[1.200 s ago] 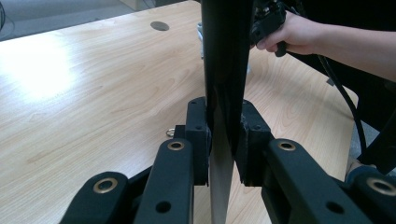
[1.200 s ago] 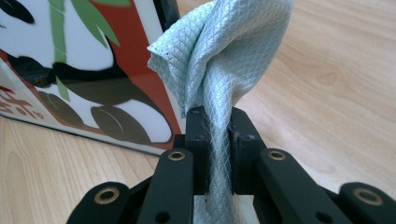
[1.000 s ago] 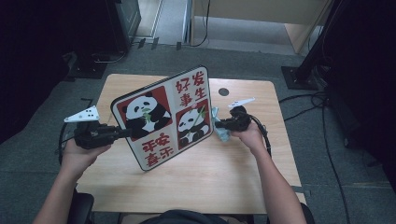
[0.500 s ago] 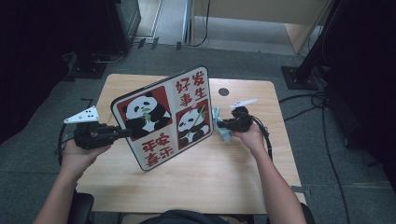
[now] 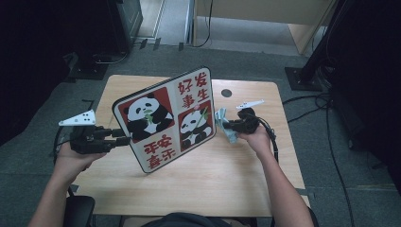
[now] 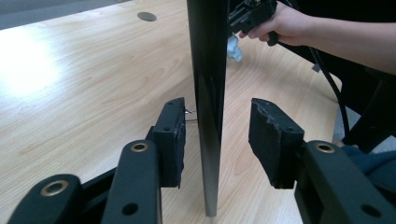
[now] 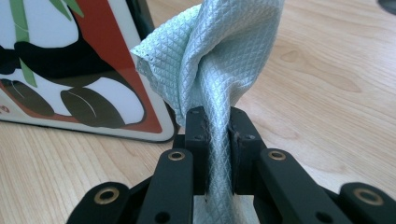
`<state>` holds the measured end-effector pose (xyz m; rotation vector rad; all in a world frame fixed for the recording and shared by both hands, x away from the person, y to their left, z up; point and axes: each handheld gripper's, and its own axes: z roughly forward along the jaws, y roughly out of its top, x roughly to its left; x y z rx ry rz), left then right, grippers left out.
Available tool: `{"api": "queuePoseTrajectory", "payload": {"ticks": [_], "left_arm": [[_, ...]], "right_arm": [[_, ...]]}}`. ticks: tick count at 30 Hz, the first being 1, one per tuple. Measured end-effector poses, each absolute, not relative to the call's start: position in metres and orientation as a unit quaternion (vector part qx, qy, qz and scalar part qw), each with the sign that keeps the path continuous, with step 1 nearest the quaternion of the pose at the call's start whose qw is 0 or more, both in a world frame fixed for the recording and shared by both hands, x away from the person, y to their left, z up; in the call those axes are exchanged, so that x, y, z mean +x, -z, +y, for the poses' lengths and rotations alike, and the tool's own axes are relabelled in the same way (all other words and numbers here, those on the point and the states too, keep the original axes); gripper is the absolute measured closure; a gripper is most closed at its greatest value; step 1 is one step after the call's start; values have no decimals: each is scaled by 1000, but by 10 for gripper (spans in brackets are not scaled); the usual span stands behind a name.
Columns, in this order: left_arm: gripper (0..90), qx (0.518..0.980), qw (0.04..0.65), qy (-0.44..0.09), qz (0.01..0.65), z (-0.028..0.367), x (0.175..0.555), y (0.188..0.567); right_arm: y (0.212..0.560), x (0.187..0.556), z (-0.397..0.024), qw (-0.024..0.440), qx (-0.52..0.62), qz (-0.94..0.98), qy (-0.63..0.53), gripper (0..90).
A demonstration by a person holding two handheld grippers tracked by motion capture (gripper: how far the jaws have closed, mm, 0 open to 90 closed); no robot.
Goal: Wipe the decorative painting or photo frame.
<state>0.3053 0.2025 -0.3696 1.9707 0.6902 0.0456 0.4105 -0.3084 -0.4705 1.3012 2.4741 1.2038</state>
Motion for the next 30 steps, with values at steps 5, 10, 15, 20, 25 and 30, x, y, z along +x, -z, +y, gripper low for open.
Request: {"api": "queuePoseTrajectory", "payload": {"ticks": [5,10,15,20,25,30], "left_arm": [[525,816,502,-22,286,211,307,374],[475,816,502,-15,286,217,310,380],[469,815,495,-33,298,224,314,391],[460,816,487,-57,307,227,318,399],[459,819,479,-69,308,225,322,406],[460,817,483,-73,305,226,325,411]], "right_arm": [[471,406,-318,59,435,808,-393,807],[473,403,-332,84,455,791,-399,804],[481,401,-341,113,472,779,-397,799],[491,401,-349,116,490,773,-385,794],[497,403,-351,128,493,774,-378,790],[501,403,-355,132,498,772,-371,789]]}}
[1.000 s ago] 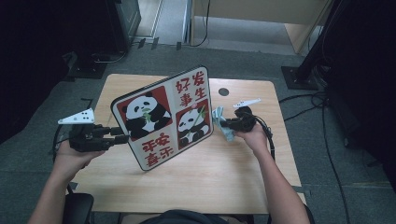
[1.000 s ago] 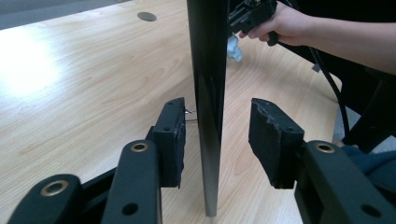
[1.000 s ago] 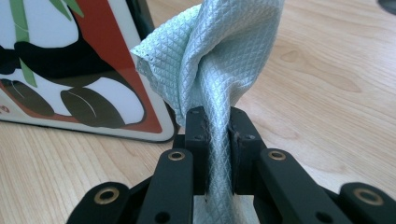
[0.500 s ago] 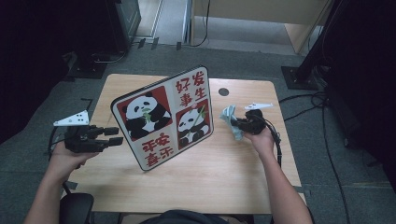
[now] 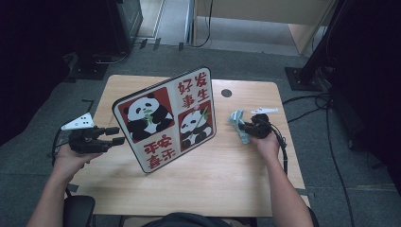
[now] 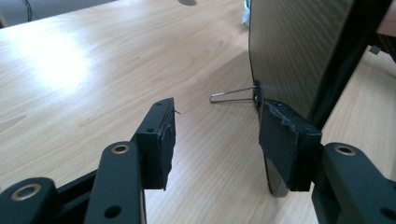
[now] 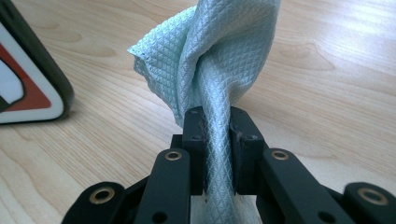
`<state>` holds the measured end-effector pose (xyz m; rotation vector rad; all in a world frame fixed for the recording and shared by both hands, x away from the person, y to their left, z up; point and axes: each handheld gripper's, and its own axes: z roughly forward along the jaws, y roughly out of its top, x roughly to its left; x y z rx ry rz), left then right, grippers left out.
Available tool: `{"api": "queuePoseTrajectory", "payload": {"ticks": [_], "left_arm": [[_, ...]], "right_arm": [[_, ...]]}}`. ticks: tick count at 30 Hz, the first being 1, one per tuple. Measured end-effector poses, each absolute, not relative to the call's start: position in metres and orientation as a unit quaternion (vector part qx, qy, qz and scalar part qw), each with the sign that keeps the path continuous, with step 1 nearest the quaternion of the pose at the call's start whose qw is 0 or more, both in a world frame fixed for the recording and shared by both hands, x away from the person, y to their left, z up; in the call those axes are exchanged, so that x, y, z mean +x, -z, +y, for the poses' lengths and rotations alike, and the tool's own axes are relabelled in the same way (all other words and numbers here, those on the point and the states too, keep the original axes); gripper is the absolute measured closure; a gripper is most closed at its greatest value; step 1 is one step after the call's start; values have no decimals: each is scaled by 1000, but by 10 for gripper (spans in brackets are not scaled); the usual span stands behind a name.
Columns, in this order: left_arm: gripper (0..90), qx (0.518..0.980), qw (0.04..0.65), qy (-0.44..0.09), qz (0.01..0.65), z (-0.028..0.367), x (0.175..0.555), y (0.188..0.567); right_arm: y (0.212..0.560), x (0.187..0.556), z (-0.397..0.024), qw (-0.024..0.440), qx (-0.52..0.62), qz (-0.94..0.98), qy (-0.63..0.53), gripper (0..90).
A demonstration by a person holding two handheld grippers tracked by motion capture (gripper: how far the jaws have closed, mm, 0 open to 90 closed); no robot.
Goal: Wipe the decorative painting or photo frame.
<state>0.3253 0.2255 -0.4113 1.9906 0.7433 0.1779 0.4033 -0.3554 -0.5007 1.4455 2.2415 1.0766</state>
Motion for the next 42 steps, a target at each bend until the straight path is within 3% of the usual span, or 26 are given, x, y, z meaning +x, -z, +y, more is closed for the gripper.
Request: {"api": "queuePoseTrajectory", "payload": {"ticks": [14,30,42], "left_arm": [[460,821,470,-87,312,225,344,430],[457,822,452,-76,338,225,363,451],[437,826,438,-72,346,226,363,454]], "right_arm": [[505,400,-382,148,530,753,-361,780],[509,400,-392,142,538,746,-366,531],[492,390,-391,151,537,740,-375,502]]}}
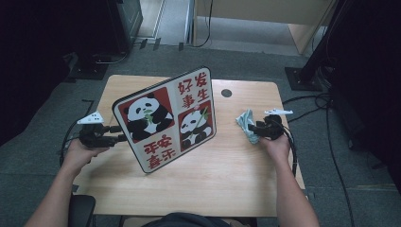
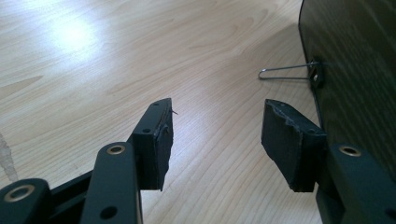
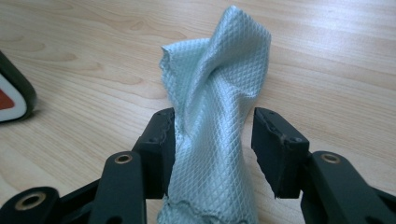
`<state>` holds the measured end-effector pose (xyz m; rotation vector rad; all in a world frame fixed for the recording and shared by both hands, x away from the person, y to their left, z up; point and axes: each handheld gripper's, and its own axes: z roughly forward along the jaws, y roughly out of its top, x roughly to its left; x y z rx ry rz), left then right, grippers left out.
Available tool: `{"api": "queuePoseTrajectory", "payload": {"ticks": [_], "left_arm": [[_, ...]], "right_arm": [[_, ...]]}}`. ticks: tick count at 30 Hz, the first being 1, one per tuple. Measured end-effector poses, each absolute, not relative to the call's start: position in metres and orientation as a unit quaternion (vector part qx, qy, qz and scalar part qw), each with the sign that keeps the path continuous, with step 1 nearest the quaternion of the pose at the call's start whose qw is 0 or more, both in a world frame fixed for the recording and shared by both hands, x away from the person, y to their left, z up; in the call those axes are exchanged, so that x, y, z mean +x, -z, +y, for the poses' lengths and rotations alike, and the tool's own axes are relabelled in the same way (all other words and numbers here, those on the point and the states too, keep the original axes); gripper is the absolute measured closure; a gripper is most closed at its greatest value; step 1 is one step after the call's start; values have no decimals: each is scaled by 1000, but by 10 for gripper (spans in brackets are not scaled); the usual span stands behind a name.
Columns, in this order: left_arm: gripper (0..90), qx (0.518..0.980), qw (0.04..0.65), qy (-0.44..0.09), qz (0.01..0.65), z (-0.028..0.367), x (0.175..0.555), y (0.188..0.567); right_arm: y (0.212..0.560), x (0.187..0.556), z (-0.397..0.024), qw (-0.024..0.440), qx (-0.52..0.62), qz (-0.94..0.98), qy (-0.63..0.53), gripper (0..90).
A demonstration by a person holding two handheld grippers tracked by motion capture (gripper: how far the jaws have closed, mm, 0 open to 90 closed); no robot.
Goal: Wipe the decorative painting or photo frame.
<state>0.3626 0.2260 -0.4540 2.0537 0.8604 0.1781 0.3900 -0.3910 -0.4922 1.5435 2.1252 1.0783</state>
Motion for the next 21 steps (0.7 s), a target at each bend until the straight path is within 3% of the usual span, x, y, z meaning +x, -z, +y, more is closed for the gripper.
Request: {"api": "queuePoseTrajectory", "payload": {"ticks": [21], "left_arm": [[422,832,425,-70,349,225,363,456]], "right_arm": [[479,357,-366,159,479,762,-406,511]]}}
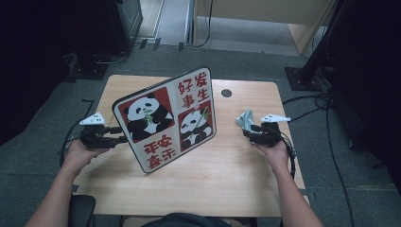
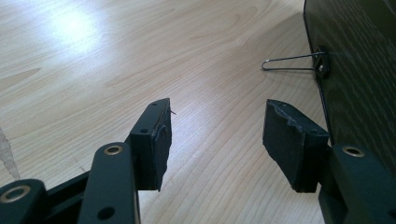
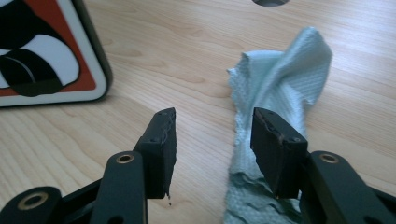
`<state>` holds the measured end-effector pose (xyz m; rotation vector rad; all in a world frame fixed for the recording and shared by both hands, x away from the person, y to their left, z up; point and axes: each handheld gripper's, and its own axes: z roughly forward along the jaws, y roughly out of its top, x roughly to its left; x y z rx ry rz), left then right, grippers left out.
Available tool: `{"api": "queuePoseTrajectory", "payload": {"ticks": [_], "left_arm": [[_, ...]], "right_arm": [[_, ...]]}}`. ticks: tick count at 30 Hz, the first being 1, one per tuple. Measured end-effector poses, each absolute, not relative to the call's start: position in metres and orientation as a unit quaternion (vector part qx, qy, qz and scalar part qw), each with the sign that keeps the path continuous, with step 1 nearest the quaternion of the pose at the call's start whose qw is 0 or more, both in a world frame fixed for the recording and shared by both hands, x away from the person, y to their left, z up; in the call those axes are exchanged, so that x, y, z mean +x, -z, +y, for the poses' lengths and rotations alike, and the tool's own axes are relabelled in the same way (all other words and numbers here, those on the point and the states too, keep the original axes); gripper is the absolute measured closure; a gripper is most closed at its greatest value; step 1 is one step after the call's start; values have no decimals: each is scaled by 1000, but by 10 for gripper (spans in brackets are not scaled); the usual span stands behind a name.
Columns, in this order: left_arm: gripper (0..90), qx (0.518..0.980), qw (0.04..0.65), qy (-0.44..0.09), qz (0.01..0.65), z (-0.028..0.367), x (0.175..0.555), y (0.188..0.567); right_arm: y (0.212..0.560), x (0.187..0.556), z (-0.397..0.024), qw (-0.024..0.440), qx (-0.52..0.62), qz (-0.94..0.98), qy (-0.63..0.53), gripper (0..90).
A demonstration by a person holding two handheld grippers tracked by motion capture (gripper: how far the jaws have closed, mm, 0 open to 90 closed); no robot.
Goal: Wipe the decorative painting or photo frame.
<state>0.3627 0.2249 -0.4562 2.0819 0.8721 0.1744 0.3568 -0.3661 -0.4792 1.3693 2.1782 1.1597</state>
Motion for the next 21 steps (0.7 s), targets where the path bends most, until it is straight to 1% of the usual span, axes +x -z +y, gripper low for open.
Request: {"api": "queuePoseTrajectory", "payload": {"ticks": [10,18,21], "left_arm": [[409,836,417,-68,349,226,361,459],[400,835,416,-71,352,228,360,459],[382,835,413,-68,356,230,361,460]], "right_arm": [[476,352,-341,152,442,779,-417,511],[481,353,-334,140,428,793,-411,511],[482,353,-332,134,430,793,-411,510]]}}
